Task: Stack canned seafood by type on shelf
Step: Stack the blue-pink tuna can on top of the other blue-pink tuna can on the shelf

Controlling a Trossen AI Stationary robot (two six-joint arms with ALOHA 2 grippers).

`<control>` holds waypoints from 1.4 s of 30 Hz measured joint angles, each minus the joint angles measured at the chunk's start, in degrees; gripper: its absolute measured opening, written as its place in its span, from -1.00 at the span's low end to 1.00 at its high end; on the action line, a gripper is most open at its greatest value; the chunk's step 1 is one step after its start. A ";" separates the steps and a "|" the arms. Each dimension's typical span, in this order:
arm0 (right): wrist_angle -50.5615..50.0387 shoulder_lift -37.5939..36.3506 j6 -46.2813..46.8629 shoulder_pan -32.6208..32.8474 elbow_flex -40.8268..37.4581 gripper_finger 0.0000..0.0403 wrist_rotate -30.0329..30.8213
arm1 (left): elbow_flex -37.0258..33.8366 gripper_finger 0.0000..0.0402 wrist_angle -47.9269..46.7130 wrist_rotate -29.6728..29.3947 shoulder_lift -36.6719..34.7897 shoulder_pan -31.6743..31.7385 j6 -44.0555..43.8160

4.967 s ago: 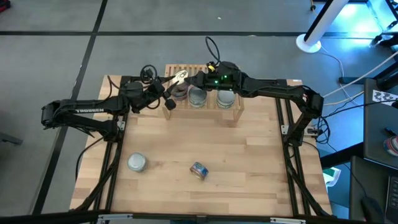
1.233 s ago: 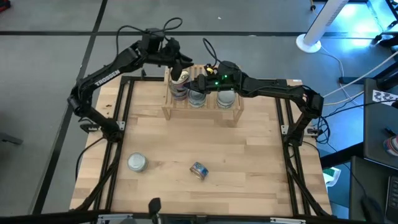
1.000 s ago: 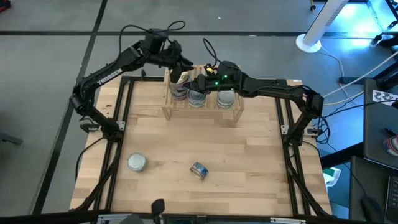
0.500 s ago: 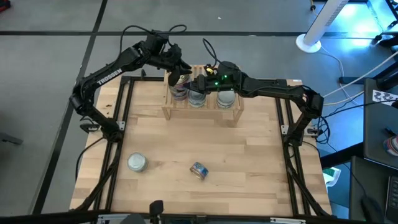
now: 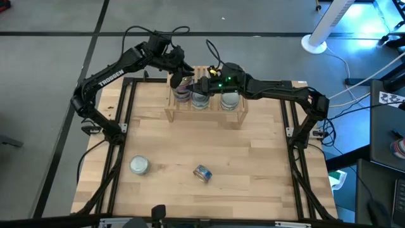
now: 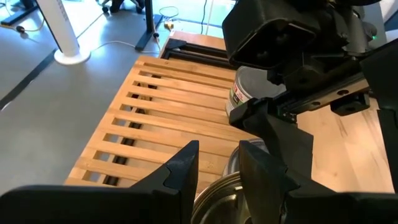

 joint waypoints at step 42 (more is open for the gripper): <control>-1.76 0.00 2.64 -0.02 0.00 0.41 6.12 | 0.00 -0.46 -3.13 -0.39 -4.31 0.20 0.28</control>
